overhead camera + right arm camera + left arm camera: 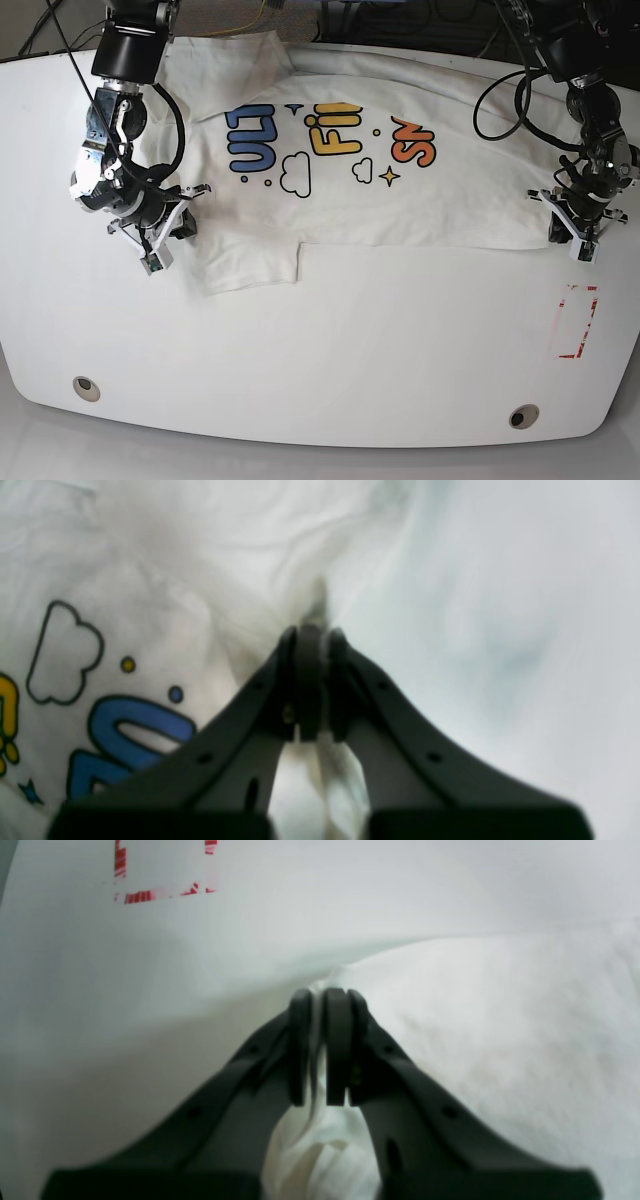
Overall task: Layout the t-shirt on the table in an organized manner, then fold the t-shirt properly
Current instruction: 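Lift the grasped shirt edges with both grippers and fold toward the collar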
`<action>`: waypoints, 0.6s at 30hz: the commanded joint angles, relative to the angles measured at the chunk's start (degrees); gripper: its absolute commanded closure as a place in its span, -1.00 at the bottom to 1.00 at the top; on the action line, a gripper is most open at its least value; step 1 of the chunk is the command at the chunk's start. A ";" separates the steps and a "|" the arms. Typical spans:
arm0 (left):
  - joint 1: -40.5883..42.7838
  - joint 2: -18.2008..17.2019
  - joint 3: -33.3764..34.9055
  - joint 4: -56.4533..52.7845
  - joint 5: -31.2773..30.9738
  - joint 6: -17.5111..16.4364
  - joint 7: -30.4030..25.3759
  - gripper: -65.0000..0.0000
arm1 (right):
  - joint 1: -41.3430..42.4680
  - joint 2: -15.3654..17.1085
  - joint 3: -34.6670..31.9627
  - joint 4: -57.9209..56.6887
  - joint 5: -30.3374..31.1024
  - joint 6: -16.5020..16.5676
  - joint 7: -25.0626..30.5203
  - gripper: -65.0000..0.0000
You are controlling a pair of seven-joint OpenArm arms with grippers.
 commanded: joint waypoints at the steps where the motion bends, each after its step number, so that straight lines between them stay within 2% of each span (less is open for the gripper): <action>1: 0.42 -0.98 -0.23 1.91 -0.53 0.21 -0.77 0.89 | -0.80 0.68 0.19 4.83 0.32 0.10 -0.93 1.00; 9: 4.81 -0.98 -0.23 6.40 -0.62 0.21 -0.68 0.89 | -4.76 0.59 1.59 13.71 0.32 0.10 -5.77 1.00; 13: 7.45 -0.98 -0.40 9.21 -0.62 0.03 -0.68 0.89 | -6.69 -0.46 3.00 17.40 0.32 0.10 -7.79 1.00; 18: 9.82 -0.98 -0.58 11.23 -0.62 -3.92 -0.68 0.89 | -9.50 -0.55 3.79 20.21 0.41 0.19 -8.84 1.00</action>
